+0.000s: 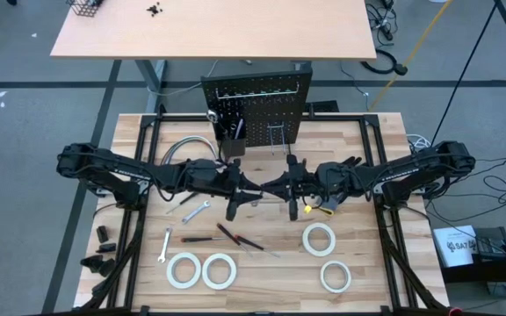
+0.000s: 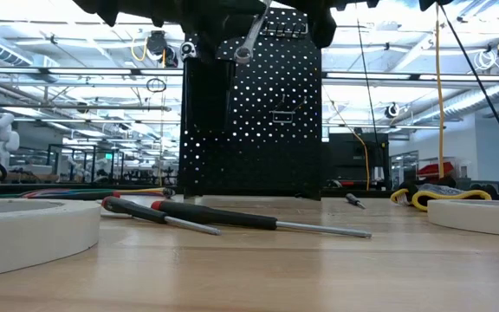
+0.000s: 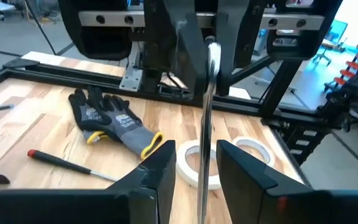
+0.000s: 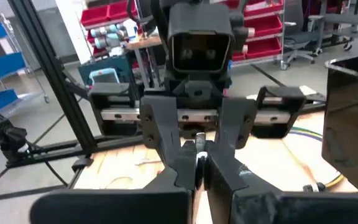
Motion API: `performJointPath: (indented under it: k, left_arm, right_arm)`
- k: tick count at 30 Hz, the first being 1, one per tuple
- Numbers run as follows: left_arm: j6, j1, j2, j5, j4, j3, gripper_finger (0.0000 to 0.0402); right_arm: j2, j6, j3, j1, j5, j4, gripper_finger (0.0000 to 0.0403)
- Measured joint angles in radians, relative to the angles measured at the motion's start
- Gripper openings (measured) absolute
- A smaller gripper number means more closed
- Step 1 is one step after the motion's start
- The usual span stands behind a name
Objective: Hang tools onto peg board
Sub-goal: Put the wrench into the peg board
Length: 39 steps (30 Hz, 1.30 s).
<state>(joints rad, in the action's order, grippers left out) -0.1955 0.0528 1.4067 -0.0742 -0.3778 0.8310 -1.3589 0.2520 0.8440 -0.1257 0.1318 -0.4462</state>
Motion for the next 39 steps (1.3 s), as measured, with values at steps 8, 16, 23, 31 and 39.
performJointPath:
  k: [8,16,23,31,39]
  left_arm:
    - [-0.009,0.000,0.012,0.008,-0.023,0.000,0.0120]
    - [-0.008,0.000,0.013,0.009,-0.034,0.000,0.0120]
    - [-0.001,0.000,0.013,0.011,-0.031,0.000,0.0111]
    - [0.035,0.000,0.013,0.019,-0.026,0.000,0.0014]
    - [0.051,0.000,0.012,0.093,-0.017,0.000,0.0006]
  right_arm:
    - [-0.026,0.010,0.000,0.000,0.000,-0.003,0.0008]
    - [-0.045,0.016,-0.001,0.002,0.001,-0.030,0.0008]
    - [-0.046,0.016,-0.001,0.011,0.001,-0.030,0.0008]
    - [-0.046,0.016,-0.001,0.011,0.003,-0.023,0.0008]
    - [-0.043,0.029,0.000,0.011,0.130,-0.021,0.0117]
